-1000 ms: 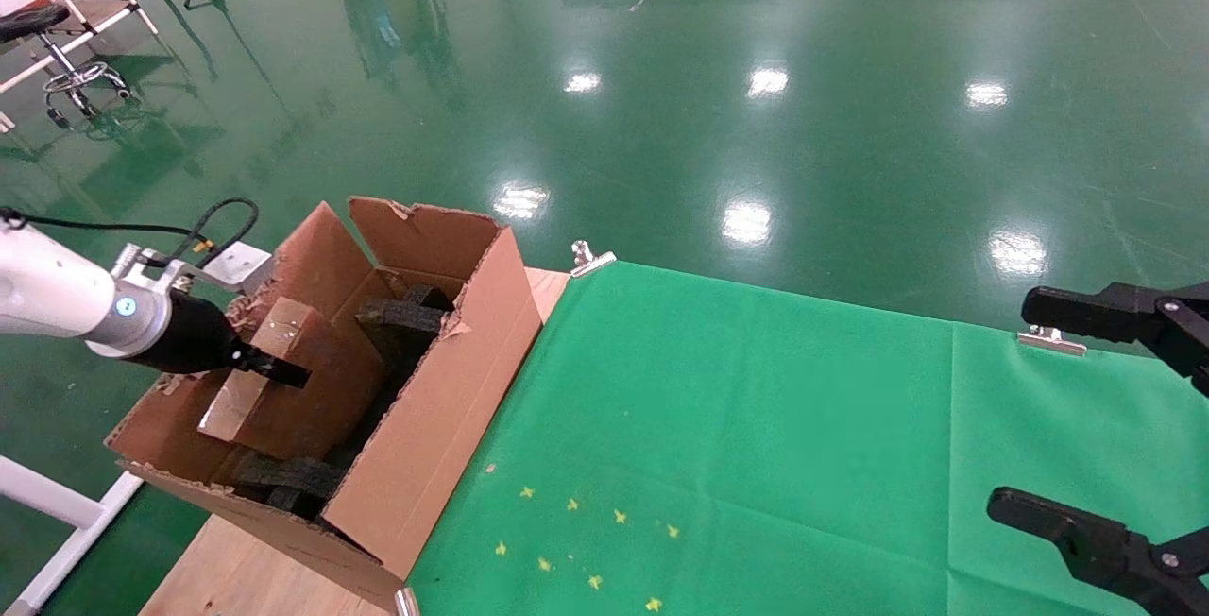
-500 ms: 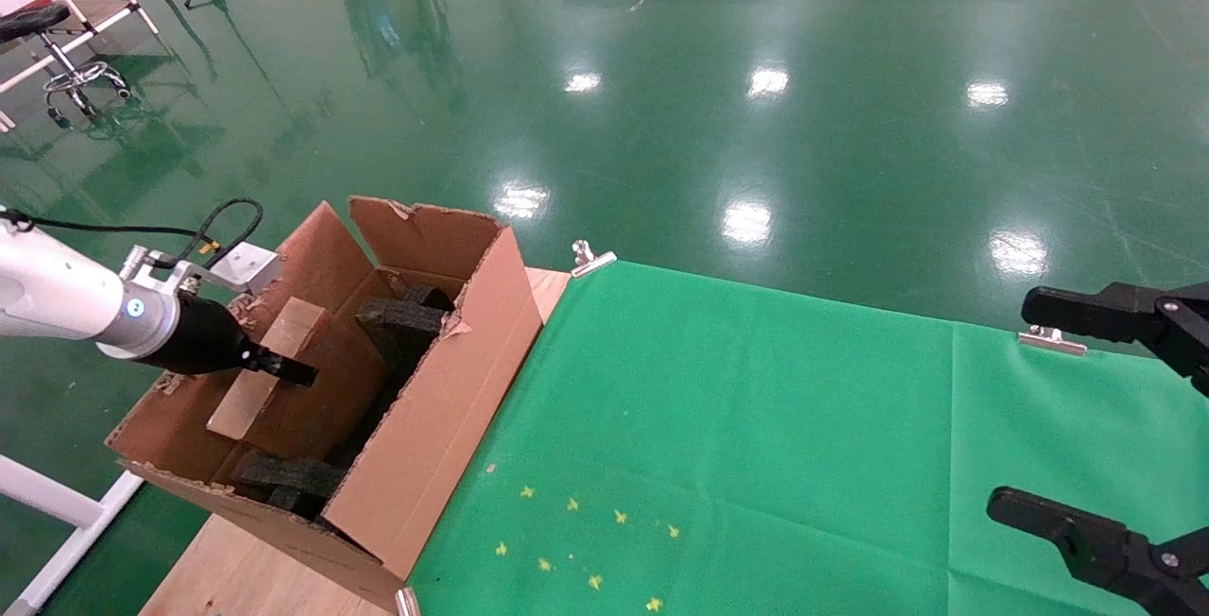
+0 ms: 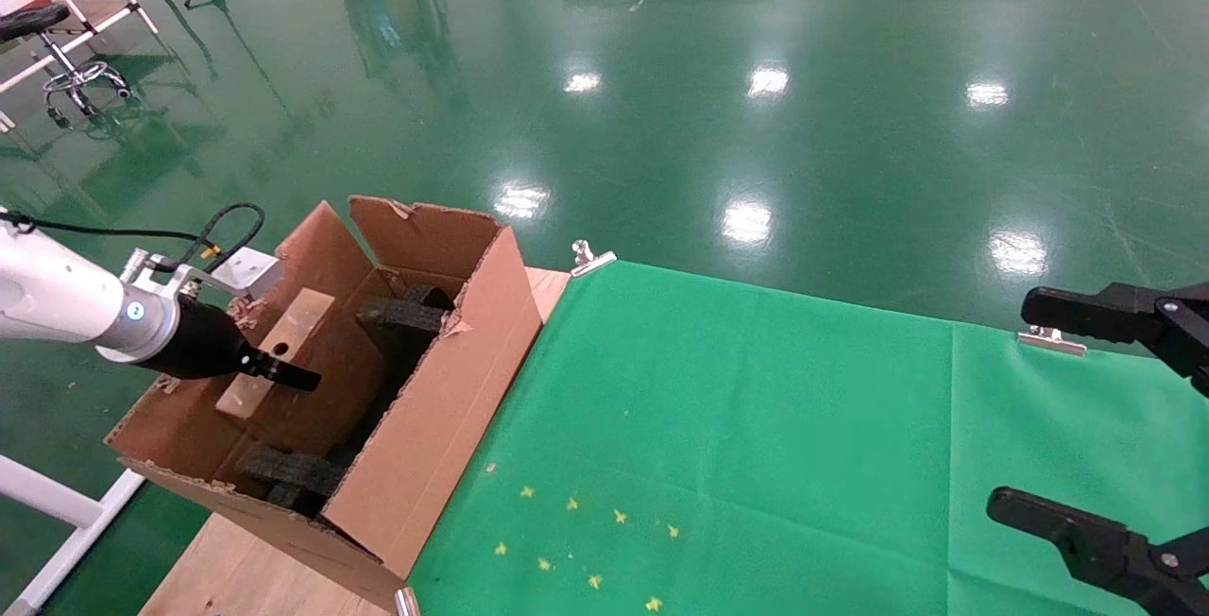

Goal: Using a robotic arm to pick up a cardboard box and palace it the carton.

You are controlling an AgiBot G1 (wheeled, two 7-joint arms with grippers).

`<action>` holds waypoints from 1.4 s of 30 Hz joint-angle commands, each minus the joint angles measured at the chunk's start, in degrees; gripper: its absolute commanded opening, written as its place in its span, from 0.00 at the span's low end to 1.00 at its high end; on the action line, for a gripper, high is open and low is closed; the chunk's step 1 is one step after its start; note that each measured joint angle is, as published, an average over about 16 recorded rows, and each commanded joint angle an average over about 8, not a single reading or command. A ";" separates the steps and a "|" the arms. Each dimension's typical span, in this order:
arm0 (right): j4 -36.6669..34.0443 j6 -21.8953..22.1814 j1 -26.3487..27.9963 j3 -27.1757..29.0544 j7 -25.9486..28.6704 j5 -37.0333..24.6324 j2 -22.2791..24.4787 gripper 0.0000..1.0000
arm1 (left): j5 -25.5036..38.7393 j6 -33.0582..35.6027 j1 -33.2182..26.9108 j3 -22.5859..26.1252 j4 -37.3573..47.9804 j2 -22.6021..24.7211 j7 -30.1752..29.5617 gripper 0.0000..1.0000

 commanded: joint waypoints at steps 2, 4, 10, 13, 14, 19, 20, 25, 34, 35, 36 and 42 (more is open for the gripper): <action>0.00 0.00 0.00 0.00 0.00 0.00 0.00 1.00 | -0.05 -0.09 -0.13 -0.03 -0.27 -0.07 0.22 1.00; 0.00 0.00 0.00 0.00 0.00 0.00 0.00 1.00 | 0.07 0.18 -0.61 0.04 -0.77 -0.15 0.44 1.00; 0.00 0.00 0.00 0.00 0.00 0.00 0.00 1.00 | -0.60 2.98 -3.24 -0.40 -3.83 -1.17 1.55 1.00; 0.00 0.00 0.00 0.00 0.00 0.00 0.00 1.00 | -3.23 6.20 -4.59 -1.98 -6.82 -2.81 3.15 1.00; 0.00 0.00 0.00 0.00 0.00 0.00 0.00 1.00 | -4.50 7.54 -4.90 -2.72 -8.01 -3.50 3.80 1.00; 0.00 0.00 0.00 0.00 0.00 0.00 0.00 1.00 | -11.01 14.02 -5.28 -6.32 -13.99 -6.86 5.81 1.00; -0.01 0.01 0.00 0.00 0.00 0.00 0.00 1.00 | -12.08 15.07 -5.22 -6.87 -15.07 -7.34 5.89 1.00; -0.02 0.03 -0.01 0.00 0.00 0.01 0.01 1.00 | -14.61 17.63 -5.01 -8.10 -18.04 -8.36 5.73 1.00; -0.02 0.03 -0.01 0.00 0.00 0.01 0.01 1.00 | -14.37 17.05 -4.55 -8.05 -17.78 -8.11 5.91 1.00; -0.02 0.03 -0.01 -0.01 0.00 0.01 0.01 1.00 | -14.61 17.03 -4.28 -8.21 -18.02 -8.10 6.04 1.00; -0.02 0.03 -0.01 -0.01 0.00 0.01 0.01 1.00 | -14.99 17.05 -3.90 -8.45 -18.41 -8.09 6.22 1.00; -0.02 0.03 -0.01 -0.01 0.00 0.01 0.01 1.00 | -19.48 17.90 0.03 -11.29 -23.05 -8.30 7.98 1.00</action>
